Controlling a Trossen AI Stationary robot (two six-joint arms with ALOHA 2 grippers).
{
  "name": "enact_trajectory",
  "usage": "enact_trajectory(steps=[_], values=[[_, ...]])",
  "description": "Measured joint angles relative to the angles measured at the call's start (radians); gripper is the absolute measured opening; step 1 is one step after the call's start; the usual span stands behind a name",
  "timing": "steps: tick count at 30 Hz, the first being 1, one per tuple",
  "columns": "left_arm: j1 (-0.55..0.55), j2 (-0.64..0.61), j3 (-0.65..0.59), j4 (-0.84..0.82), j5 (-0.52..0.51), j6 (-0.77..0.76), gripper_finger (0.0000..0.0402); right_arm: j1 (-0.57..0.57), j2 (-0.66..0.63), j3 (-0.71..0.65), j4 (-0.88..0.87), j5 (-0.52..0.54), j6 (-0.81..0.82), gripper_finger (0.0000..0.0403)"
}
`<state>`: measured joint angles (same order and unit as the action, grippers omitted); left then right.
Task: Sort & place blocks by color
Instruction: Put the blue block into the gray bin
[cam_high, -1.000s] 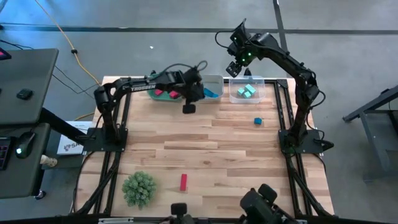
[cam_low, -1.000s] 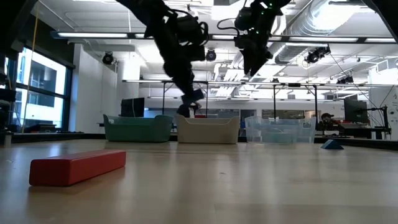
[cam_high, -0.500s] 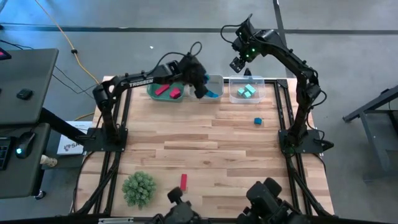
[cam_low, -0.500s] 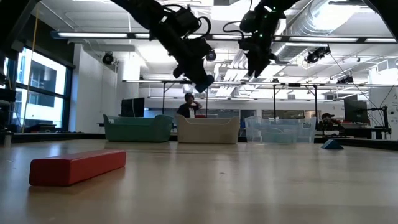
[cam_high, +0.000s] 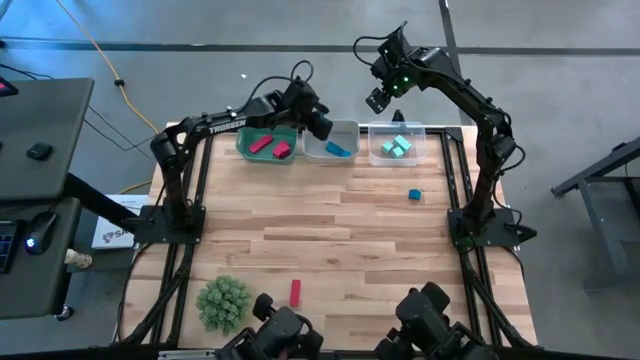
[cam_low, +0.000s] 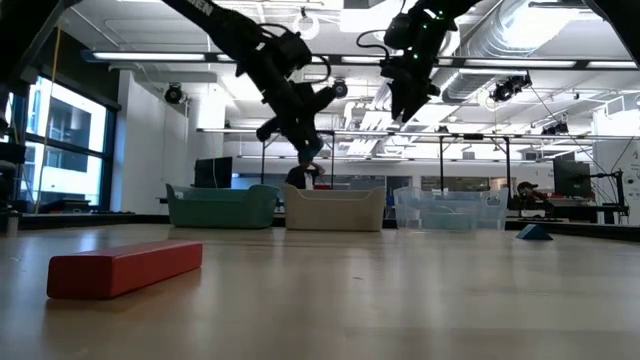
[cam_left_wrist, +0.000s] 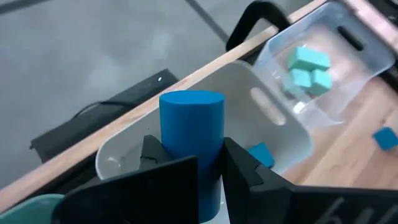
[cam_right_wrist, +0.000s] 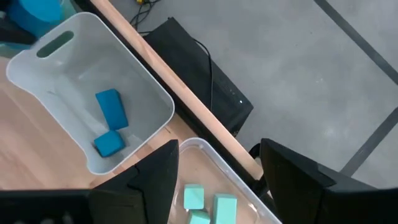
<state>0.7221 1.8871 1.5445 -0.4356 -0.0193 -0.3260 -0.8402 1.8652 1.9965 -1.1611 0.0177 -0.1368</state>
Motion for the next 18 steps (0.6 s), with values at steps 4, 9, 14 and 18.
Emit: enact_trajectory(steps=[4, 9, 14, 18], values=[[0.001, 0.038, 0.000, 0.000, 0.008, -0.019, 0.0000, 0.000, 0.000, 0.000, 0.003, 0.000, -0.002, 0.0216], [-0.008, 0.081, 0.000, -0.003, 0.018, -0.023, 0.0000, 0.000, 0.000, 0.000, 0.007, 0.000, -0.002, 0.0216], [-0.010, 0.127, 0.000, -0.009, 0.053, -0.040, 0.0000, 0.000, 0.000, 0.000, 0.007, 0.000, -0.002, 0.0216], [-0.010, 0.152, -0.001, -0.010, 0.060, -0.042, 0.0000, 0.000, 0.000, 0.000, 0.007, 0.000, -0.002, 0.0216]])
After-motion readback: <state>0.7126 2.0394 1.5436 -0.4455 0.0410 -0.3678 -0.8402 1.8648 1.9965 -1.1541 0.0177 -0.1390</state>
